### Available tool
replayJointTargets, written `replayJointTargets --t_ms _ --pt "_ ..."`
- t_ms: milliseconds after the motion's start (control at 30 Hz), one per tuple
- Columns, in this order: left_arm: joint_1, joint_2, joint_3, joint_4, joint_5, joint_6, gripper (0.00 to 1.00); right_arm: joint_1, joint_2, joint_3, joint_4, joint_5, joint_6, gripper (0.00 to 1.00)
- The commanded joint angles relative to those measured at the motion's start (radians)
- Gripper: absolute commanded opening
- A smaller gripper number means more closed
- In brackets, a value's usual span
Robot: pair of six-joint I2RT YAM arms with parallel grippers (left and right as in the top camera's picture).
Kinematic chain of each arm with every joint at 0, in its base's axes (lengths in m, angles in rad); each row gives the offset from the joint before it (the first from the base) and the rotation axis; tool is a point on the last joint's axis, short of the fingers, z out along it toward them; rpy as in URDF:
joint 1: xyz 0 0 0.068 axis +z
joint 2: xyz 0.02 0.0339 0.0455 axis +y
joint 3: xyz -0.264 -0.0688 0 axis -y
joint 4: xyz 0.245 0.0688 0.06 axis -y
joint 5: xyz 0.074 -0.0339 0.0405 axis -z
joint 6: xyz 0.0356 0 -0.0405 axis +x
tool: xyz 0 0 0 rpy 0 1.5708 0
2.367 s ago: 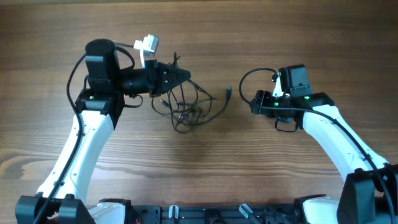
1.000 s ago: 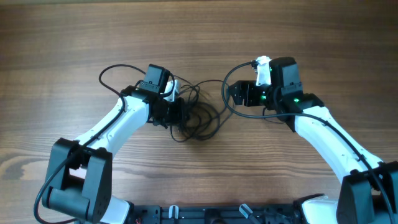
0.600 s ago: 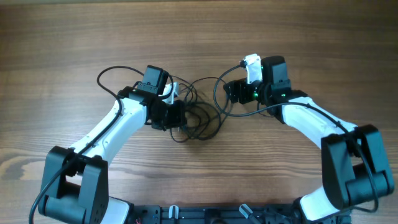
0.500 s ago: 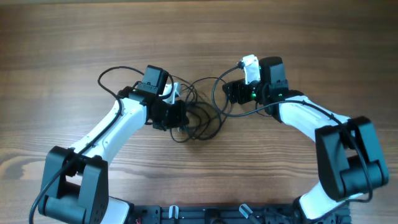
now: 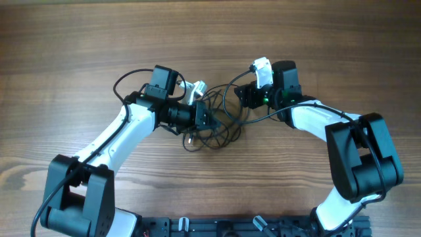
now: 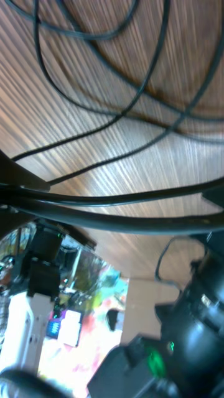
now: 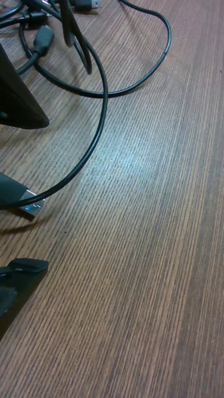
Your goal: Untangle cables
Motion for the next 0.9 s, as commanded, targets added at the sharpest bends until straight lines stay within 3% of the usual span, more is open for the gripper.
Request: replayJointTargets --t_ms 0,133,333,433,467,500,567,767,867 --pt "0.005 -0.019 0.0 0.035 0.134 0.027 0.04 0.006 0.028 0.005 0.005 -0.015 0.008 0.68" --pt "0.006 -0.023 0.0 0.067 0.265 0.079 0.04 0.006 0.028 0.005 -0.005 -0.015 0.007 0.65" --pt "0.049 -0.076 0.0 0.074 0.268 0.099 0.04 0.006 0.028 -0.002 -0.057 0.002 0.008 0.62" --pt "0.09 -0.118 0.0 0.073 0.268 0.099 0.04 0.006 0.028 -0.002 -0.072 0.027 0.008 0.48" --pt "0.096 -0.124 0.0 0.073 0.268 0.102 0.04 0.006 0.028 -0.002 -0.071 0.027 0.008 0.36" --pt "0.097 -0.125 0.0 0.072 0.263 0.102 0.04 0.006 0.028 -0.002 -0.07 0.027 0.022 0.19" --pt "0.097 -0.125 0.0 0.043 0.212 0.102 0.04 0.006 0.028 -0.002 -0.068 0.053 0.096 0.04" --pt "0.094 -0.125 0.0 -0.084 0.039 0.135 0.04 0.005 0.023 -0.002 -0.058 0.052 0.223 0.04" --pt "0.082 -0.123 0.0 -0.158 -0.127 0.135 0.04 -0.001 -0.04 0.003 -0.087 0.018 0.244 0.04"
